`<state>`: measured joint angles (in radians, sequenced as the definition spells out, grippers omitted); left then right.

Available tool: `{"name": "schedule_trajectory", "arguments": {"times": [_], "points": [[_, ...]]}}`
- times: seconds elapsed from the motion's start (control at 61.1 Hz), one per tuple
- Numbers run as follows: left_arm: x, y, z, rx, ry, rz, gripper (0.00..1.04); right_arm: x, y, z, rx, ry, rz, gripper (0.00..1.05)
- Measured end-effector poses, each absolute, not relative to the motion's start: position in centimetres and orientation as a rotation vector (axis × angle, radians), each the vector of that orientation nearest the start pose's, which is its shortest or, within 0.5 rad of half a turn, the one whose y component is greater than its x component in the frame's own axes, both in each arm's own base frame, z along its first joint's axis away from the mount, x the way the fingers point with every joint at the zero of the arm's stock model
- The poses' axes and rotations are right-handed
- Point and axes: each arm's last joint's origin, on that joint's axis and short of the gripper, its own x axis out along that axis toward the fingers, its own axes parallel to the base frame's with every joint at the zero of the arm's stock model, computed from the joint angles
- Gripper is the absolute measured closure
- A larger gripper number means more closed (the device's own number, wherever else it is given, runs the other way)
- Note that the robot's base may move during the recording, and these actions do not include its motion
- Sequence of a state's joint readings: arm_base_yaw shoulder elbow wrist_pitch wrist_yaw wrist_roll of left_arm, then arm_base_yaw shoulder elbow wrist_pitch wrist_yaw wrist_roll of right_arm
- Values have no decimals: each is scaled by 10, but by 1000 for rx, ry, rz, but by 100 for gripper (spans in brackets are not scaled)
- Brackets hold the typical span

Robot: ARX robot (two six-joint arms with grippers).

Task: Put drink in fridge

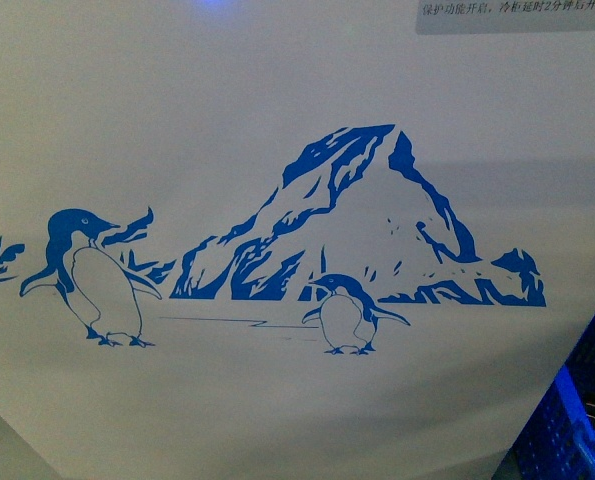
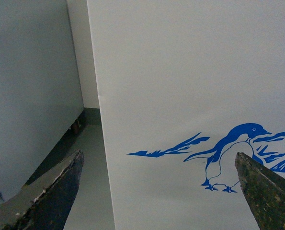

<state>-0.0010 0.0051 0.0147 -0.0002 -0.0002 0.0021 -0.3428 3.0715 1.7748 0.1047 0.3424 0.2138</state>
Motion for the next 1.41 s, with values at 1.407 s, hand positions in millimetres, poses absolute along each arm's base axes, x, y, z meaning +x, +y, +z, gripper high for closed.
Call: {"name": "schedule_trajectory", "arguments": {"times": [1.407], "points": [[97, 0, 168, 2, -9, -1, 8, 216, -80, 282, 135, 277, -146, 62]]}}
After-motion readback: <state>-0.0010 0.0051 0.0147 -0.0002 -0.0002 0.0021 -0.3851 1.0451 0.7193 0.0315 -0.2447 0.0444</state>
